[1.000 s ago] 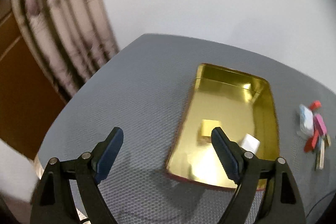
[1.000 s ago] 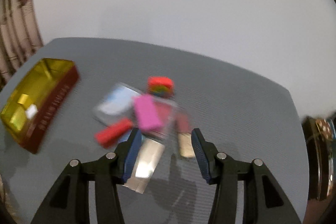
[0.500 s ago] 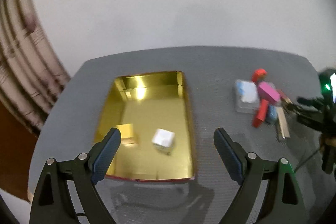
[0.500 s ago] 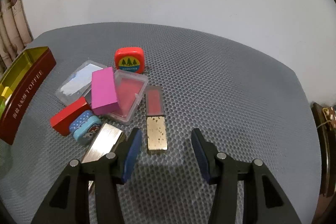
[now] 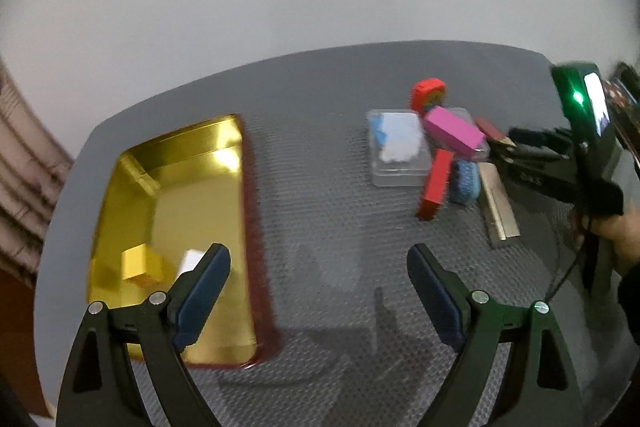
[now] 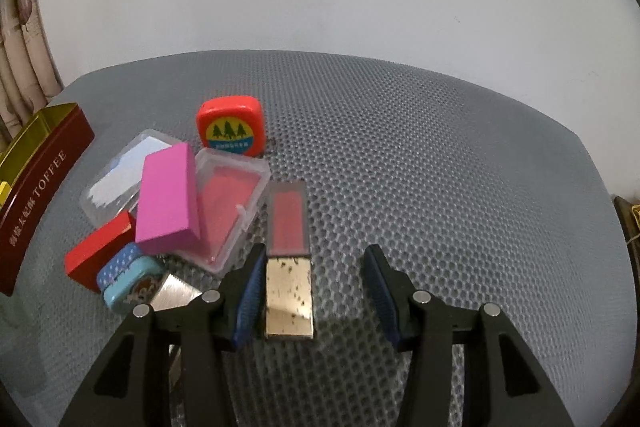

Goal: Organize rigid objects
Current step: 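Move the right tool back and grasp the gold box with pink cap, then grasp the red block with the left tool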

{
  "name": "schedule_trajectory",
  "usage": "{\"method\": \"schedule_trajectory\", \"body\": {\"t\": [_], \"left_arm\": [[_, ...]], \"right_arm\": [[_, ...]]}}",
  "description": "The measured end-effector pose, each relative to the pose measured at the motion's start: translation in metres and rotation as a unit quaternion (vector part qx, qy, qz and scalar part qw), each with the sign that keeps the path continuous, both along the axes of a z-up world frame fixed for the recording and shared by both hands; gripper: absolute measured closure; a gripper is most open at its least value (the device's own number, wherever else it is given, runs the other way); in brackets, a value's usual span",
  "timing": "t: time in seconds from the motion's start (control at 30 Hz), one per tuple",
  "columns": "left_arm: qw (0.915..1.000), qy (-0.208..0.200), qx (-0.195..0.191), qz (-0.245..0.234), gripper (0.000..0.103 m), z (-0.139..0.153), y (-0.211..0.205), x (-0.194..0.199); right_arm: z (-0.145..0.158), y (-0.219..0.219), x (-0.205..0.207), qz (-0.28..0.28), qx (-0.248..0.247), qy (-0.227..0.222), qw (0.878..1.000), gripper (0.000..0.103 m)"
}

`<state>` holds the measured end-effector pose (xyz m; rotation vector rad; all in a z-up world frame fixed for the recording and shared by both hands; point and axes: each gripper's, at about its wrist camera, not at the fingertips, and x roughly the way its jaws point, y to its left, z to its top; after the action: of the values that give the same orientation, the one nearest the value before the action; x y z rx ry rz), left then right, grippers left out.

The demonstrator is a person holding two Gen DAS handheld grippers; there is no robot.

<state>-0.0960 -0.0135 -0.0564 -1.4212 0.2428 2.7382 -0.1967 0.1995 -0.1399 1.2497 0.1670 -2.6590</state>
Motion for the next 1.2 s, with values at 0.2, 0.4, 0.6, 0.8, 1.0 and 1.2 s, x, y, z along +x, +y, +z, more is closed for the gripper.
{"method": "schedule_trajectory", "body": {"t": [0.2, 0.4, 0.6, 0.8, 1.0, 1.2], "left_arm": [[0.9975, -0.037, 0.015, -0.059, 0.015, -0.019, 0.026, -0.014], [0.9934, -0.055, 0.015, -0.1, 0.015, -0.032, 0.047, -0.028], [0.9907, -0.086, 0.056, -0.09, 0.035, -0.041, 0.048, -0.05], [0.9888, -0.104, 0.069, -0.082, 0.055, -0.046, 0.049, -0.061], [0.9867, -0.106, 0.058, -0.109, 0.066, -0.047, 0.064, -0.066], [0.9852, -0.114, 0.069, -0.107, 0.069, -0.048, 0.071, -0.077]], "right_arm": [[0.003, -0.01, 0.004, 0.011, 0.01, 0.004, 1.0, 0.083], [0.001, -0.008, 0.005, -0.021, 0.008, -0.001, 1.0, 0.083], [-0.004, -0.004, 0.014, -0.034, -0.015, -0.003, 0.999, 0.083], [-0.007, -0.014, 0.013, -0.034, -0.006, -0.002, 0.999, 0.082], [-0.002, -0.006, 0.014, -0.034, -0.007, -0.002, 0.999, 0.082], [0.002, 0.001, 0.018, -0.034, -0.005, -0.002, 0.999, 0.082]]}}
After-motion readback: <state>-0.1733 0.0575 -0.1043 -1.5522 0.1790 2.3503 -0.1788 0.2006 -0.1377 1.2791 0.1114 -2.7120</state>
